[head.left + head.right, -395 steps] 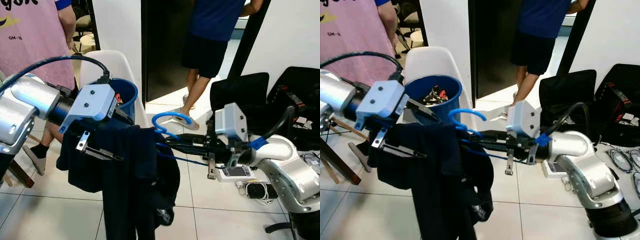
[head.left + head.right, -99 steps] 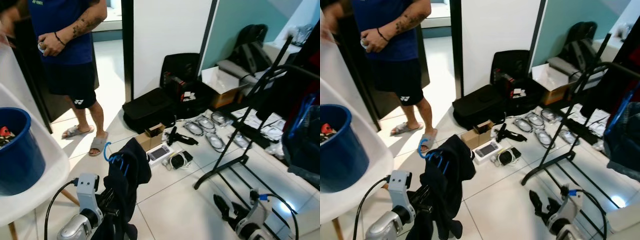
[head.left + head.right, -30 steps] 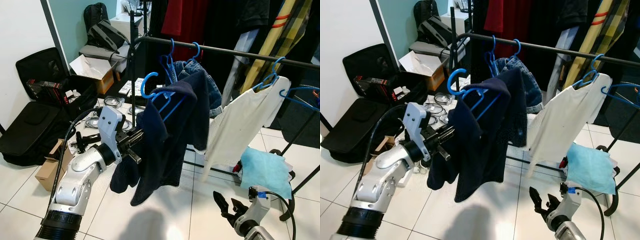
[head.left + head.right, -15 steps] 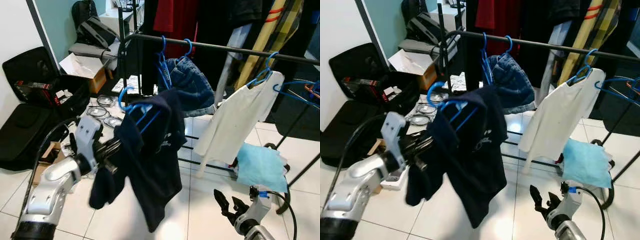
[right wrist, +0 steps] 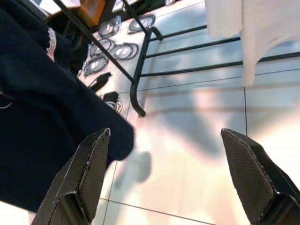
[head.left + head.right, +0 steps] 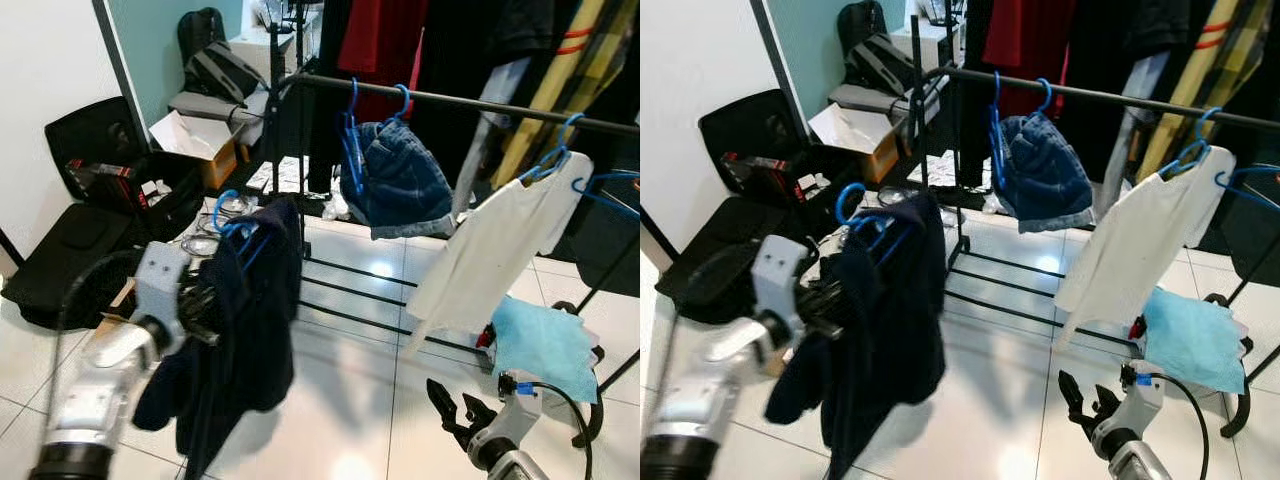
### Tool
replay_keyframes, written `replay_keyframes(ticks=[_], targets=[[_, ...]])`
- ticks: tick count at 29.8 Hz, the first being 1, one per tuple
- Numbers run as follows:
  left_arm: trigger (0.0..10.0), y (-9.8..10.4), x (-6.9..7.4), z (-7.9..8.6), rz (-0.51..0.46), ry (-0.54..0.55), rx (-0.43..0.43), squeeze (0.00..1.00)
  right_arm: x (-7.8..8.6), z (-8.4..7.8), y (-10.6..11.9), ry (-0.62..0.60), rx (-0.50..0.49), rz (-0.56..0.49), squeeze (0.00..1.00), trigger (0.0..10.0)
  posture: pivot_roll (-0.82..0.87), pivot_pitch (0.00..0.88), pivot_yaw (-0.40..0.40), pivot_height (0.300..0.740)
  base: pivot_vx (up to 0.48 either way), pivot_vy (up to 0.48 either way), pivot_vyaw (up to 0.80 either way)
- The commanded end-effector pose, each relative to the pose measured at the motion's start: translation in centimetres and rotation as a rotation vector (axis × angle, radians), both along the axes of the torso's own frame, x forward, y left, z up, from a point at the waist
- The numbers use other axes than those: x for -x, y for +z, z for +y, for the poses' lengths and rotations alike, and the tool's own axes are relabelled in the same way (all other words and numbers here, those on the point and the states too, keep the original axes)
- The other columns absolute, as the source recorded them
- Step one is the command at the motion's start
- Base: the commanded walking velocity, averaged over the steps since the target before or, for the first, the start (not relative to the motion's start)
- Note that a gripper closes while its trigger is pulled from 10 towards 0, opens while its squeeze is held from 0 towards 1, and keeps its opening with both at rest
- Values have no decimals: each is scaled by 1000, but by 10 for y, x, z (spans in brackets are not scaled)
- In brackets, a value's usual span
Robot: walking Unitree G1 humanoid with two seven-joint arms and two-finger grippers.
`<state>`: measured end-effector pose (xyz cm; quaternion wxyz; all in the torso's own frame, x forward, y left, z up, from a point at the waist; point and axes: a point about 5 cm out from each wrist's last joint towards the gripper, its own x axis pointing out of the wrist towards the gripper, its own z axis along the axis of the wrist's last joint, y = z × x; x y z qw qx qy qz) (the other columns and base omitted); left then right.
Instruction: Hang hanger
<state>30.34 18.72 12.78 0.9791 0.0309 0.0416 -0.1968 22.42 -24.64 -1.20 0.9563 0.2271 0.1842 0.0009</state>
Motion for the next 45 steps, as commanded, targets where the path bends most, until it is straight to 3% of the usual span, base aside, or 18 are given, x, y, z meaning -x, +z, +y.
replay_keyframes(ticks=[1, 4, 18, 26, 30, 45], targets=[[10000, 16, -4, -10, -67, -15, 6, 0, 2, -1, -3, -5, -1, 18, 0, 10000, -79, 45, -21, 740, 371, 0, 0], [10000, 15, -4, -20, -66, -38, 16, 0, 2, -1, -2, -6, 0, 16, 0, 10000, -80, 43, -19, 740, 340, 0, 0], [10000, 15, -8, -24, -61, -29, 2, 0, 1, -1, -1, -7, 3, 13, 0, 10000, -79, 42, -20, 740, 333, 0, 0], [10000, 26, -10, -55, -98, -87, 34, 0, 2, -1, -4, 9, 14, 34, 0, 10000, -80, 37, -18, 740, 334, 0, -527], [10000, 28, -11, -58, -104, -91, 35, 0, 2, -1, -4, 2, 6, 32, 0, 10000, -81, 36, -17, 740, 334, 0, -800], [10000, 43, -22, -61, -141, -43, -6, 0, 4, -1, -7, 0, 7, 44, 0, 10000, -84, 39, -14, 740, 322, 0, -92]])
